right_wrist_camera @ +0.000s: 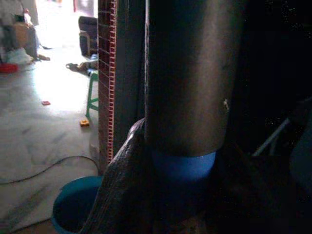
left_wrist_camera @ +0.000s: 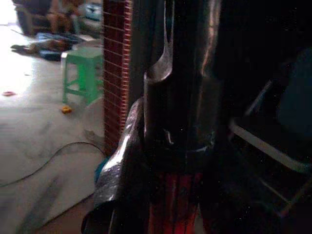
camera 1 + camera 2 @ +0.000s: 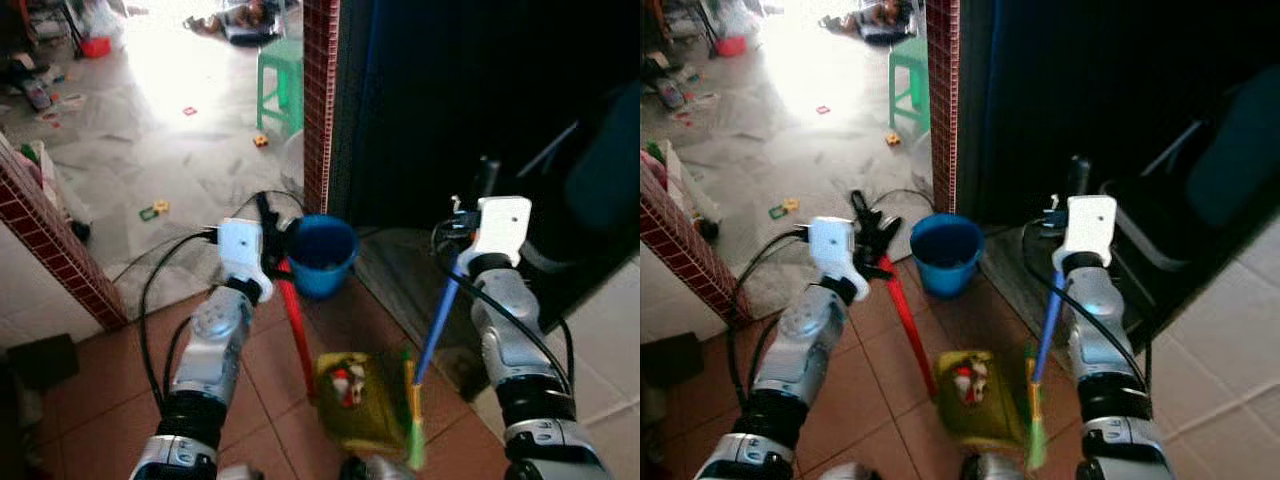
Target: Sweep floor
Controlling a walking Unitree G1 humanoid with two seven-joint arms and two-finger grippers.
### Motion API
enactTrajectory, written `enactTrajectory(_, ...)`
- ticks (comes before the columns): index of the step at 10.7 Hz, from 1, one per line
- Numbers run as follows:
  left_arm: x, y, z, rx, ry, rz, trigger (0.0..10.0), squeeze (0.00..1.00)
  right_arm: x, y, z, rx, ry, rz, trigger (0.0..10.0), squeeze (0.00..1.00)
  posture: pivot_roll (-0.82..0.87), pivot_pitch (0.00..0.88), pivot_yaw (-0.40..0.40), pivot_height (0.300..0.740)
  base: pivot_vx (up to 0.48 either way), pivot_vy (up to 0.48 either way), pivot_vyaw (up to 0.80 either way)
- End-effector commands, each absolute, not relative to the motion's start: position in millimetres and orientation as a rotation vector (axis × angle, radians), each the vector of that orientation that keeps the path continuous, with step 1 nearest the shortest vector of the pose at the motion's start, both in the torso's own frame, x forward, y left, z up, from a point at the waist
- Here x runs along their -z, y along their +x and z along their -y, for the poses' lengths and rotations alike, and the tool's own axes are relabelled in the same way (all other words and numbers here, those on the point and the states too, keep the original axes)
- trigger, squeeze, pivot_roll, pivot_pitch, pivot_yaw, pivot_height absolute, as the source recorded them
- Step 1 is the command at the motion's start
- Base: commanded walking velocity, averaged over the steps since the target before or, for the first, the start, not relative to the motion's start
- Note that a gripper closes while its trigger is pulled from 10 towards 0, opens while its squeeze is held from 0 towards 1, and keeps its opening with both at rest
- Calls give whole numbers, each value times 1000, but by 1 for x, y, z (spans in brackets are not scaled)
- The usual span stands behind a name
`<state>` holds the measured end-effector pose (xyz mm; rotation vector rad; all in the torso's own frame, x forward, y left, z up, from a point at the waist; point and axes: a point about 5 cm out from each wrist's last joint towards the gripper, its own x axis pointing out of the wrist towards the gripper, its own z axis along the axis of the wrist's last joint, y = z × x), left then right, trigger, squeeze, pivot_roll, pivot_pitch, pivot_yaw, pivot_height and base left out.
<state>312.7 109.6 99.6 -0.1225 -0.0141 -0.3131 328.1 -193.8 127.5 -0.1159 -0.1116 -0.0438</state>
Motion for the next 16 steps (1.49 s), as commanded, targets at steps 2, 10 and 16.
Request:
enactTrajectory(2,-127,327,-123,230,-105,120,10000,0,-146,333,189,14,-132,193,10000,0,-87,0,14,740,0,0,0)
enactTrajectory(10,-194,337,-142,108,-229,335,10000,0,-135,331,194,6,-185,160,10000,0,-82,0,7,740,0,0,0)
enactTrajectory(16,-237,337,-150,109,-332,457,10000,0,-129,331,199,-3,-226,142,10000,0,-85,0,-3,740,0,0,0)
